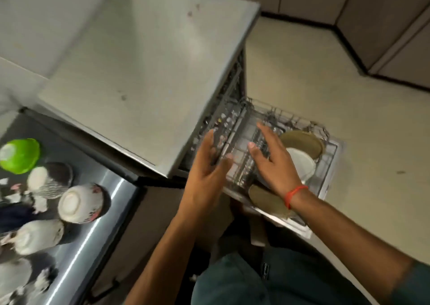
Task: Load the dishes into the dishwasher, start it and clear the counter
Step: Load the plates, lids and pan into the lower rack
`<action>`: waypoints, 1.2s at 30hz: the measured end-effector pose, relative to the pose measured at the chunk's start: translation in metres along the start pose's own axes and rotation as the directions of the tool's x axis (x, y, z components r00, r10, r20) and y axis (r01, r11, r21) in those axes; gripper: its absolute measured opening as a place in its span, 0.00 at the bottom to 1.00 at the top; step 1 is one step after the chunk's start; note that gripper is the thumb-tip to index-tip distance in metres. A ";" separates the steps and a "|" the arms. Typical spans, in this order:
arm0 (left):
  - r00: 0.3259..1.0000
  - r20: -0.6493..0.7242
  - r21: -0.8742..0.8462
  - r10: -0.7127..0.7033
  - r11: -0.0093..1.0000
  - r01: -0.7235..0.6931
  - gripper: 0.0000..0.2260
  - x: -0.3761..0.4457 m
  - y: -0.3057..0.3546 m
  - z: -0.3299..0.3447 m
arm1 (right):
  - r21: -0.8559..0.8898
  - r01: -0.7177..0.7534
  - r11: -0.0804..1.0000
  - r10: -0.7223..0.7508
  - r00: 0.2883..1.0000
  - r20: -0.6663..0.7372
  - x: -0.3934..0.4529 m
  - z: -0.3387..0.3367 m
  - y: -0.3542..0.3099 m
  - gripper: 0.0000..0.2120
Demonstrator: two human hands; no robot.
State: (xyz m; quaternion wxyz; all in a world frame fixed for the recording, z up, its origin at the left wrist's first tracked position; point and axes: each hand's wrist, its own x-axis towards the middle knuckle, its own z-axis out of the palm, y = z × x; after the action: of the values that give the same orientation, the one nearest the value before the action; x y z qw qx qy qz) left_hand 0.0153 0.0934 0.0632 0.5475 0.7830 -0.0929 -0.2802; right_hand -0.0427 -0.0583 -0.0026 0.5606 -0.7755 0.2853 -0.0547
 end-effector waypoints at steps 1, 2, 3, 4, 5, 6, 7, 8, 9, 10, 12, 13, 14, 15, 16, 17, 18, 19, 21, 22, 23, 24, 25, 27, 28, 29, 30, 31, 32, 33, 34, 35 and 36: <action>0.998 -0.064 -0.033 0.018 0.999 -0.020 0.25 -0.011 0.009 -0.008 | 0.016 0.040 0.999 -0.040 0.999 0.013 -0.005 -0.003 -0.014 0.28; 0.991 -0.129 -0.063 0.035 0.997 -0.043 0.25 -0.022 0.017 -0.016 | 0.032 0.080 0.996 -0.081 0.996 0.029 -0.009 -0.005 -0.029 0.28; 0.982 -0.183 -0.078 0.048 0.995 -0.064 0.26 -0.032 0.025 -0.025 | 0.050 0.116 0.992 -0.119 0.992 0.045 -0.012 -0.005 -0.043 0.27; 0.973 -0.223 -0.075 0.062 0.994 -0.081 0.27 -0.039 0.029 -0.034 | 0.075 0.142 0.987 -0.146 0.987 0.062 -0.015 -0.004 -0.057 0.27; 0.960 -0.268 -0.069 0.078 0.993 -0.100 0.28 -0.049 0.032 -0.044 | 0.097 0.172 0.980 -0.181 0.980 0.089 -0.018 0.000 -0.072 0.27; 0.945 -0.313 -0.065 0.092 0.991 -0.118 0.27 -0.057 0.032 -0.053 | 0.118 0.201 0.972 -0.215 0.969 0.120 -0.022 0.004 -0.085 0.26; 0.928 -0.358 -0.062 0.101 0.989 -0.131 0.27 -0.067 0.033 -0.064 | 0.138 0.227 0.964 -0.248 0.956 0.157 -0.026 0.011 -0.099 0.26; 0.911 -0.399 -0.069 0.108 0.987 -0.148 0.27 -0.076 0.034 -0.073 | 0.160 0.255 0.954 -0.283 0.939 0.195 -0.030 0.018 -0.112 0.25; 0.894 -0.432 -0.075 0.118 0.983 -0.166 0.28 -0.083 0.034 -0.081 | 0.185 0.280 0.942 -0.318 0.921 0.223 -0.034 0.025 -0.123 0.25; 0.871 -0.474 -0.085 0.131 0.977 -0.193 0.29 -0.093 0.034 -0.092 | 0.211 0.312 0.926 -0.361 0.896 0.259 -0.039 0.035 -0.135 0.25; 0.819 -0.555 -0.111 0.144 0.963 -0.245 0.28 -0.111 0.031 -0.113 | 0.242 0.366 0.898 -0.430 0.844 0.320 -0.050 0.056 -0.155 0.24; 0.792 -0.595 -0.123 0.136 0.959 -0.257 0.28 -0.121 0.030 -0.123 | 0.250 0.393 0.885 -0.461 0.819 0.343 -0.055 0.069 -0.164 0.24; 0.767 -0.629 -0.137 0.122 0.955 -0.264 0.29 -0.128 0.027 -0.131 | 0.255 0.415 0.873 -0.484 0.797 0.361 -0.060 0.078 -0.170 0.24; 0.736 -0.667 -0.141 0.117 0.950 -0.278 0.30 -0.139 0.022 -0.141 | 0.266 0.433 0.861 -0.507 0.769 0.389 -0.066 0.093 -0.178 0.24; 0.707 -0.699 -0.137 0.108 0.950 -0.280 0.32 -0.150 0.014 -0.152 | 0.278 0.447 0.850 -0.526 0.739 0.422 -0.073 0.108 -0.185 0.24; 0.684 -0.723 -0.133 0.098 0.951 -0.277 0.32 -0.162 0.008 -0.163 | 0.286 0.455 0.844 -0.537 0.711 0.454 -0.080 0.125 -0.192 0.24; 0.664 -0.743 -0.136 0.086 0.952 -0.274 0.31 -0.173 0.001 -0.175 | 0.296 0.458 0.838 -0.546 0.683 0.486 -0.087 0.142 -0.198 0.24; 0.653 -0.754 -0.142 0.071 0.953 -0.267 0.31 -0.183 -0.005 -0.185 | 0.301 0.462 0.834 -0.550 0.658 0.514 -0.093 0.155 -0.202 0.25; 0.610 -0.792 -0.152 0.037 0.955 -0.255 0.29 -0.207 -0.023 -0.208 | 0.304 0.471 0.828 -0.552 0.587 0.592 -0.110 0.188 -0.213 0.25; 0.585 -0.811 -0.154 0.018 0.958 -0.243 0.28 -0.218 -0.032 -0.219 | 0.302 0.474 0.827 -0.546 0.553 0.629 -0.118 0.203 -0.218 0.25; 0.561 -0.828 -0.162 -0.001 0.958 -0.236 0.29 -0.228 -0.041 -0.229 | 0.300 0.471 0.829 -0.537 0.524 0.661 -0.125 0.216 -0.223 0.25; 0.543 -0.839 -0.182 -0.029 0.956 -0.229 0.29 -0.237 -0.050 -0.239 | 0.298 0.469 0.831 -0.529 0.503 0.683 -0.131 0.225 -0.227 0.24; 0.520 -0.852 -0.202 -0.059 0.954 -0.224 0.29 -0.247 -0.061 -0.250 | 0.293 0.478 0.828 -0.525 0.478 0.704 -0.137 0.238 -0.231 0.24; 0.471 -0.875 -0.232 -0.109 0.949 -0.212 0.28 -0.265 -0.081 -0.270 | 0.277 0.515 0.811 -0.522 0.424 0.741 -0.148 0.261 -0.238 0.24; 0.449 -0.884 -0.248 -0.132 0.946 -0.208 0.27 -0.273 -0.090 -0.280 | 0.270 0.529 0.805 -0.515 0.396 0.760 -0.153 0.273 -0.242 0.24; 0.432 -0.888 -0.264 -0.158 0.944 -0.199 0.27 -0.280 -0.099 -0.289 | 0.263 0.535 0.803 -0.506 0.378 0.775 -0.157 0.282 -0.246 0.25; 0.405 -0.895 -0.284 -0.189 0.940 -0.189 0.27 -0.289 -0.109 -0.298 | 0.257 0.538 0.802 -0.494 0.357 0.793 -0.162 0.294 -0.251 0.26; 0.373 -0.901 -0.300 -0.219 0.938 -0.174 0.28 -0.297 -0.119 -0.308 | 0.254 0.540 0.802 -0.482 0.335 0.810 -0.168 0.304 -0.256 0.27; 0.340 -0.907 -0.316 -0.248 0.935 -0.162 0.29 -0.305 -0.130 -0.318 | 0.251 0.547 0.799 -0.474 0.313 0.823 -0.173 0.315 -0.260 0.28; 0.308 -0.911 -0.332 -0.275 0.931 -0.150 0.29 -0.311 -0.142 -0.330 | 0.252 0.554 0.794 -0.469 0.294 0.833 -0.178 0.325 -0.264 0.28; 0.280 -0.911 -0.349 -0.303 0.928 -0.131 0.30 -0.316 -0.153 -0.343 | 0.255 0.560 0.788 -0.469 0.280 0.837 -0.182 0.331 -0.268 0.28; 0.244 -0.910 -0.367 -0.335 0.924 -0.103 0.29 -0.322 -0.165 -0.357 | 0.260 0.569 0.780 -0.468 0.256 0.846 -0.186 0.340 -0.271 0.27; 0.209 -0.907 -0.384 -0.365 0.921 -0.060 0.29 -0.328 -0.181 -0.373 | 0.261 0.582 0.771 -0.464 0.231 0.855 -0.190 0.347 -0.273 0.26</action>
State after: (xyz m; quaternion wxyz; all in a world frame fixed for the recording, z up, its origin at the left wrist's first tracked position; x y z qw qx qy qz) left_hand -0.0828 0.6115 0.1003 0.5788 0.6834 0.3960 0.2028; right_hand 0.0440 0.3847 0.1613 0.5257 -0.7623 -0.3254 0.1912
